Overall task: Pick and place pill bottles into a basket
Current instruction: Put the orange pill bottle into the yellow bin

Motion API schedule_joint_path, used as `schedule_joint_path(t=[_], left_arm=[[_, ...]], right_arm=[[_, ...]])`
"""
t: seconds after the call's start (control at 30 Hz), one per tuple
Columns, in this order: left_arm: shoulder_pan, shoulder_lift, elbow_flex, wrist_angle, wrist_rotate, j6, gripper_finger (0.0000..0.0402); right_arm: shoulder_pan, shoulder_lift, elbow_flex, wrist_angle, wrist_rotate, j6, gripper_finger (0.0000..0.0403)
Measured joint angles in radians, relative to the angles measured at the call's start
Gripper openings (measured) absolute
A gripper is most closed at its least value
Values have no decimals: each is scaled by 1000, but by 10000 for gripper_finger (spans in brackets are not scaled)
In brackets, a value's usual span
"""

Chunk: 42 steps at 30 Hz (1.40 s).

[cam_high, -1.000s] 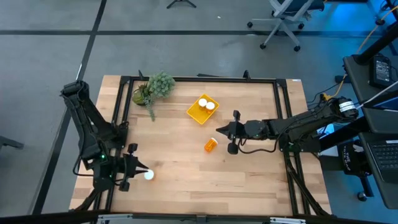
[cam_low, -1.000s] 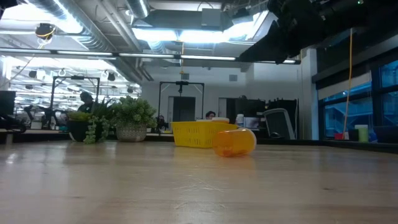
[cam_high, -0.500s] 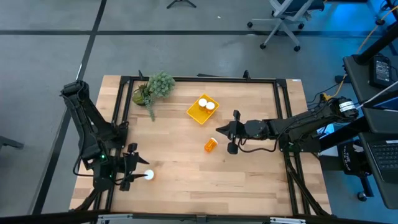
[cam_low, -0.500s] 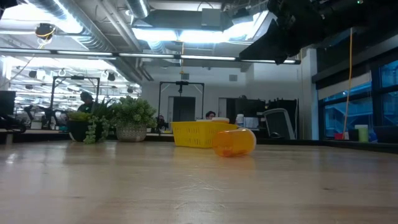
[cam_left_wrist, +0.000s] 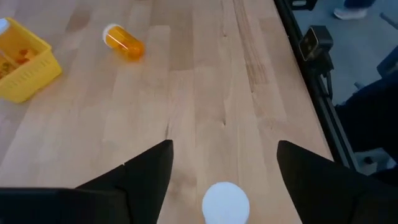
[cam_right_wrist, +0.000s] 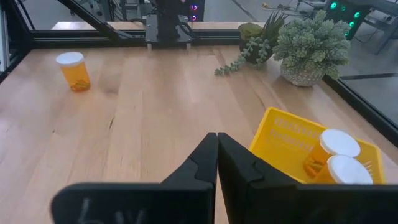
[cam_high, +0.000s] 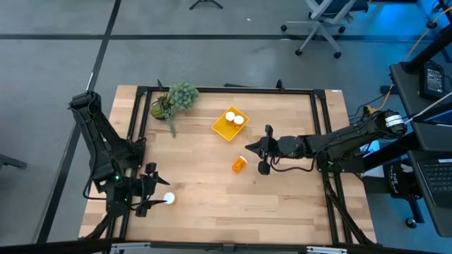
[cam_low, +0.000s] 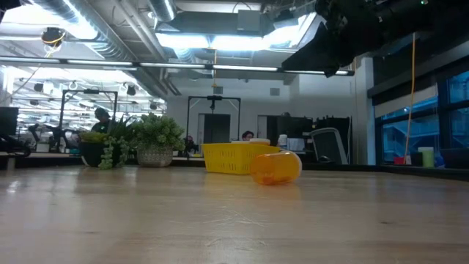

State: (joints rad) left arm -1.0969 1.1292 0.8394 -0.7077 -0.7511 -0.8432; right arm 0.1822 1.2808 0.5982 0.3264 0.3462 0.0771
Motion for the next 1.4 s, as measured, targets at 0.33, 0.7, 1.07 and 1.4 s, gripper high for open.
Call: schedule_joint_path(t=[0.33,0.7,1.07,1.4], left_arm=[[-4,141,0,-16,52,-207,279],[-46,327,0,-15,16,-455,279],[-93,482,0,-16,-90,-634,279],[-100,589,0,-9,-89,-752,279]], right_arm=[[0,0,0,-1,0,-3,17],[15,0,0,-4,-8,-7,17],[65,0,0,-7,-11,-7,17],[66,0,0,-6,-11,-10,17]])
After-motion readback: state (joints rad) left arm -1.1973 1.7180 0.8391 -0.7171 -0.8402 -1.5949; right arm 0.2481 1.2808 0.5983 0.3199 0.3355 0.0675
